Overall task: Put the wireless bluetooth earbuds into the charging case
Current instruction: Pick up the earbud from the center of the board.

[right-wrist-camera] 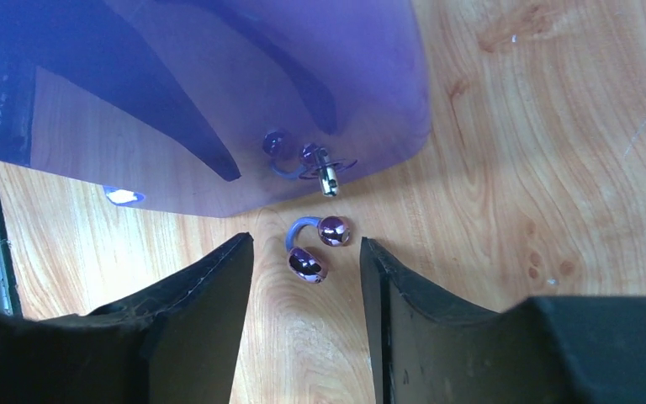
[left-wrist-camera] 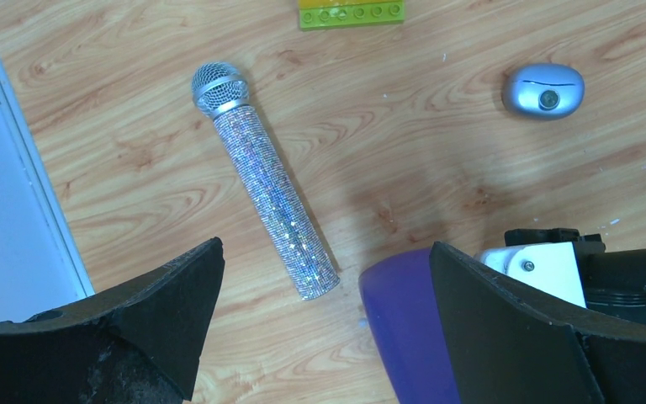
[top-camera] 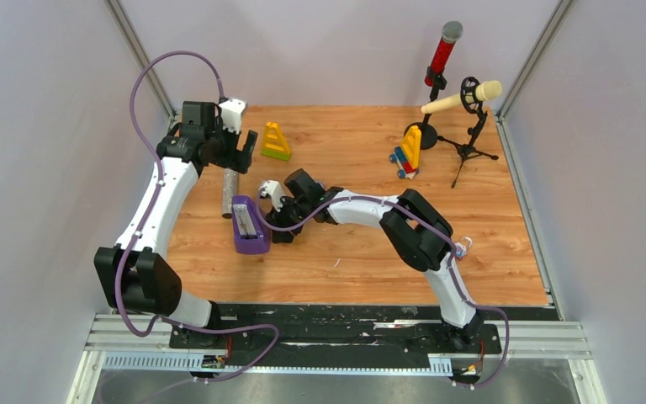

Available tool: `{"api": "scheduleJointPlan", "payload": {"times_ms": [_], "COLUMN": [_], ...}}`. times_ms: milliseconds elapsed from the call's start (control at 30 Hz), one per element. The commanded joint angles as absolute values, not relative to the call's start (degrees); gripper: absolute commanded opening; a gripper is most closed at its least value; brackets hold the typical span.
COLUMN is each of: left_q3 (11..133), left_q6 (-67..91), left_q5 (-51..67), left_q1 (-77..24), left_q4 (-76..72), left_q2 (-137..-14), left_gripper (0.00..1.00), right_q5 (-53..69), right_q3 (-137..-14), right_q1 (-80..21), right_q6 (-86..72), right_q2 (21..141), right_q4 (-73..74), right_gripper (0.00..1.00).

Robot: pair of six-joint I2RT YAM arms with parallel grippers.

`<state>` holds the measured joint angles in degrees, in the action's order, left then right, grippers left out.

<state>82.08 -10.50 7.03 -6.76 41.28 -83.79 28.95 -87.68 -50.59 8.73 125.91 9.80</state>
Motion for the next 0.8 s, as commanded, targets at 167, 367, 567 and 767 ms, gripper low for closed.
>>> {"api": "scheduleJointPlan", "payload": {"times_ms": [167,367,567,767], "left_q3": [82.0,81.8,81.7,81.7], "left_q6": [-9.5,-9.4,-9.4,-9.3], "left_q5": [8.0,8.2,8.4,8.9], "left_q1": [-6.6,-6.6,-6.6,-6.6], "left_q4": [39.6,39.4,39.3,39.3], "left_q2": [-81.6,-81.4,-81.3,-81.3], "left_gripper": [1.00,1.00,1.00,1.00], "right_q5": [25.7,25.6,25.4,23.7], "right_q3": [-85.4,-85.2,-85.2,-84.3], "right_q1": [-51.0,-50.9,-50.9,-50.9], "right_q6": [10.1,10.5,11.8,14.6], "right_q2": [124.1,124.4,123.4,120.6], "right_q4": [10.9,10.9,11.0,11.0], "right_gripper": [0.45,0.33,0.25,0.20]}}
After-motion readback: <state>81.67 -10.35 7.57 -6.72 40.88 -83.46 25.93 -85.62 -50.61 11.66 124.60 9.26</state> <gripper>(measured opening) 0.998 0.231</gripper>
